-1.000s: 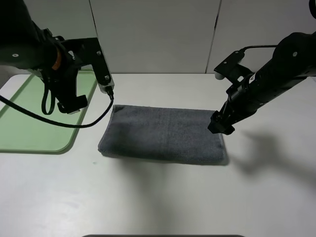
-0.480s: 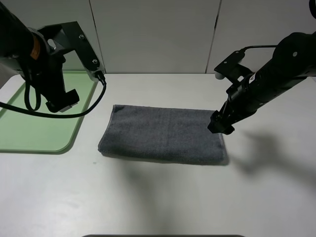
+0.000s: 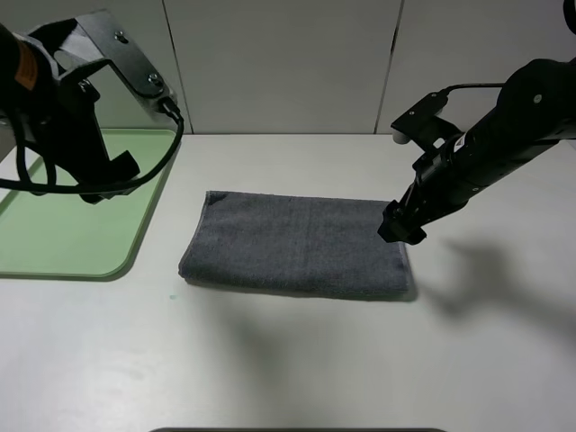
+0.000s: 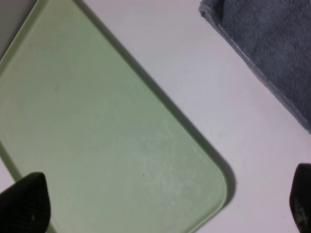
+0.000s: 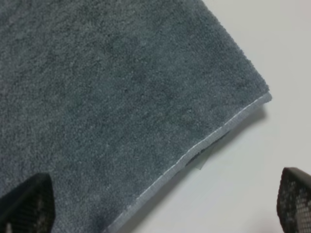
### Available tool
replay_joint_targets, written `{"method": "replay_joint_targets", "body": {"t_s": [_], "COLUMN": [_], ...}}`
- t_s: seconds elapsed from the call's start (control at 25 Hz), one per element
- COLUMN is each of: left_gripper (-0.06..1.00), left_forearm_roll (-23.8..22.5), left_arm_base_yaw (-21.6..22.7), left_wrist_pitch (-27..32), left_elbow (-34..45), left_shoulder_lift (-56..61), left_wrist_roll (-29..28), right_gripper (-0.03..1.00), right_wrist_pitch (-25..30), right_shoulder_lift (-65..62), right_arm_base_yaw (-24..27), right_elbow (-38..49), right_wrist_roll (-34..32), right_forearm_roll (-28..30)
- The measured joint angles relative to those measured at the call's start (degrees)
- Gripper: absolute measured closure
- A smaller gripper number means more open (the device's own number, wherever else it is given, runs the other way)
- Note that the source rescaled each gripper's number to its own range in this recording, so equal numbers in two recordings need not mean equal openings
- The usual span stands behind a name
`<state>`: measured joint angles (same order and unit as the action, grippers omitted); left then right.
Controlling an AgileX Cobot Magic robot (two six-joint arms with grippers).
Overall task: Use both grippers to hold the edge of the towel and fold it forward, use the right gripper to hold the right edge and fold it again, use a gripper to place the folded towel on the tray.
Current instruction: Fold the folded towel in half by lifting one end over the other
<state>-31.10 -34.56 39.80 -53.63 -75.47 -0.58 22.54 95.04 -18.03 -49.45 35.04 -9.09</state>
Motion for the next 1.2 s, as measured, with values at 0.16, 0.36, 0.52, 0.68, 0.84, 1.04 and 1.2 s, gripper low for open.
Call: {"method": "replay_joint_targets", "body": {"t_s": [0.16,0.36,0.52,0.68,0.84,1.04,1.2], "left_gripper": [-0.06,-0.06,-0.06,-0.06,-0.06,-0.06,-0.06], "left_forearm_roll": [0.5,2.7,3.2,5.3,7.9,10.8,13.2], "left_arm_base_yaw": [0.0,0.0,0.0,0.0,0.0,0.0,0.0], "left_wrist_pitch": [0.7,1.5,2.3,4.1,6.2,7.8,9.7], "left_elbow": [0.0,0.0,0.0,0.0,0.0,0.0,0.0], "left_shoulder_lift": [1.3,3.1,4.3,6.7,10.8,17.9,24.8], "left_wrist_roll": [-0.1,-0.3,-0.3,-0.3,-0.3,-0.3,-0.3], "right_gripper": [-0.03,-0.03,-0.03,-0.03,-0.03,-0.03,-0.03], "right_wrist_pitch": [0.0,0.0,0.0,0.0,0.0,0.0,0.0], "right_shoulder_lift": [0.0,0.0,0.0,0.0,0.0,0.0,0.0], "right_arm_base_yaw": [0.0,0.0,0.0,0.0,0.0,0.0,0.0], "right_elbow": [0.0,0.0,0.0,0.0,0.0,0.0,0.0], "right_wrist_roll": [-0.2,-0.2,-0.2,-0.2,-0.2,-0.2,-0.2], "right_forearm_roll": [0.0,0.0,0.0,0.0,0.0,0.0,0.0]}}
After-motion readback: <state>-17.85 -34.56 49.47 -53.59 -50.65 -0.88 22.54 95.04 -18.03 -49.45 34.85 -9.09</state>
